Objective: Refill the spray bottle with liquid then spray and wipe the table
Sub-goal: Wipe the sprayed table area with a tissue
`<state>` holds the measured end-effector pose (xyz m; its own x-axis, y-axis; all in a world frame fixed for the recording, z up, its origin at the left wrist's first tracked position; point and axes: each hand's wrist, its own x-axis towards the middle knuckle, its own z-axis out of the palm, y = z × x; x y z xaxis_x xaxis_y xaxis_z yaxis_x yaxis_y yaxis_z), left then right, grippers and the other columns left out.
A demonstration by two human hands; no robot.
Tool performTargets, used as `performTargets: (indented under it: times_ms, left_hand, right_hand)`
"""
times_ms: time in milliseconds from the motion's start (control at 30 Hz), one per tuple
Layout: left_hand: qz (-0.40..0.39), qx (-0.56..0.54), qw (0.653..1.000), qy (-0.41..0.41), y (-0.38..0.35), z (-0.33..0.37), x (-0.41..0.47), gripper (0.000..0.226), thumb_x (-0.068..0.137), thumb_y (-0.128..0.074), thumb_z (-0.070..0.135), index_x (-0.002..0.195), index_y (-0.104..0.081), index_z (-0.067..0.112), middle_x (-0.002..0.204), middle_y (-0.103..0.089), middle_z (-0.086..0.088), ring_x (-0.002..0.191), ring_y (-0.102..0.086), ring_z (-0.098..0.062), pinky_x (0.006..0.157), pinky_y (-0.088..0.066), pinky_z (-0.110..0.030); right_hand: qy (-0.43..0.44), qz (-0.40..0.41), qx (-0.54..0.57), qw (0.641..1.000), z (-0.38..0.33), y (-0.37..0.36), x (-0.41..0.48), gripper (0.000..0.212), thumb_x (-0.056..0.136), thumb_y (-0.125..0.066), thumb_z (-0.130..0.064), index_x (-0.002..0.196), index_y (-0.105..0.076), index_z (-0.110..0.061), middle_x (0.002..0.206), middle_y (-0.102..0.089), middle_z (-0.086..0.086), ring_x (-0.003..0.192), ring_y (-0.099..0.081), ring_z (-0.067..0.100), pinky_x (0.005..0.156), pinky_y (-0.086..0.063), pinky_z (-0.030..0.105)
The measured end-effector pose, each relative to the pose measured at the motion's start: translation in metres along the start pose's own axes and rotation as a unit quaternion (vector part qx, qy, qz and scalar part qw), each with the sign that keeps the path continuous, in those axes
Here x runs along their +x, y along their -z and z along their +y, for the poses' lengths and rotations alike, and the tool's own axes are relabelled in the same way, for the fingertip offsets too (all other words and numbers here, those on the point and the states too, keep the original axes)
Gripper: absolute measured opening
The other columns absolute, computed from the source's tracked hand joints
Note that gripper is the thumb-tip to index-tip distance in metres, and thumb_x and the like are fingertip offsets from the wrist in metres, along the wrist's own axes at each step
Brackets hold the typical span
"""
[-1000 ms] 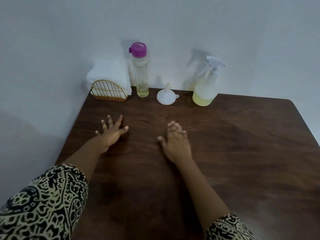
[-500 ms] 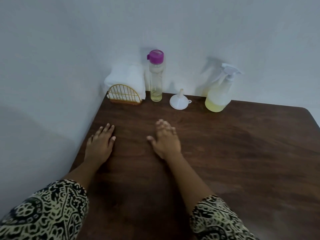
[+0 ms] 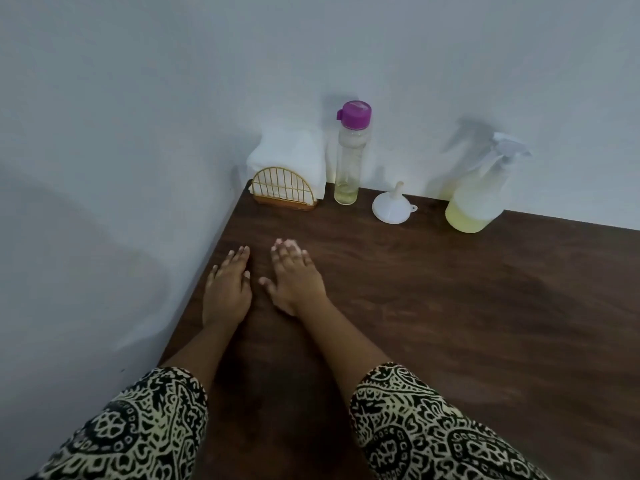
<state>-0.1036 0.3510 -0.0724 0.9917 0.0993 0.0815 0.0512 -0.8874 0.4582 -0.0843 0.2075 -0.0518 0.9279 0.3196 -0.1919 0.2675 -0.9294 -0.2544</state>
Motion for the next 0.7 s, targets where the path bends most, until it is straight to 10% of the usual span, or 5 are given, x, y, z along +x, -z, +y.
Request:
performTargets:
  times_ms: [100, 400, 700]
  left_hand:
    - [0.012, -0.039, 0.999, 0.01, 0.002, 0.0, -0.001, 0.053, 0.095, -0.043, 0.004, 0.147, -0.036, 0.015, 0.151, -0.039, -0.004, 0.143, -0.028, -0.018, 0.116, -0.017, -0.038]
    - [0.02, -0.088, 0.996, 0.006, 0.004, 0.002, -0.002, 0.05, 0.095, -0.046, 0.007, 0.144, -0.041, 0.015, 0.149, -0.043, -0.005, 0.141, -0.032, -0.02, 0.117, -0.02, -0.041]
    - [0.08, -0.207, 0.974, 0.035, 0.022, -0.002, -0.062, 0.044, 0.099, -0.047, 0.011, 0.142, -0.042, 0.012, 0.151, -0.038, -0.005, 0.142, -0.028, -0.02, 0.112, -0.02, -0.028]
  right_hand:
    - [0.01, 0.001, -0.033, 0.999, 0.022, 0.007, -0.014, 0.067, 0.099, -0.025, -0.047, 0.152, -0.002, -0.013, 0.161, 0.0, 0.003, 0.148, 0.005, 0.018, 0.118, 0.002, 0.039]
    - [-0.324, 0.035, 0.039, 0.945, 0.13, 0.016, -0.1, 0.079, 0.095, -0.017, -0.06, 0.151, 0.004, -0.008, 0.16, 0.007, 0.009, 0.148, 0.009, 0.023, 0.119, 0.002, 0.042]
    - [0.016, -0.024, 0.012, 0.999, -0.032, -0.02, -0.057, 0.067, 0.1, -0.025, -0.047, 0.152, 0.001, -0.014, 0.161, 0.006, 0.002, 0.147, 0.013, 0.016, 0.117, 0.007, 0.041]
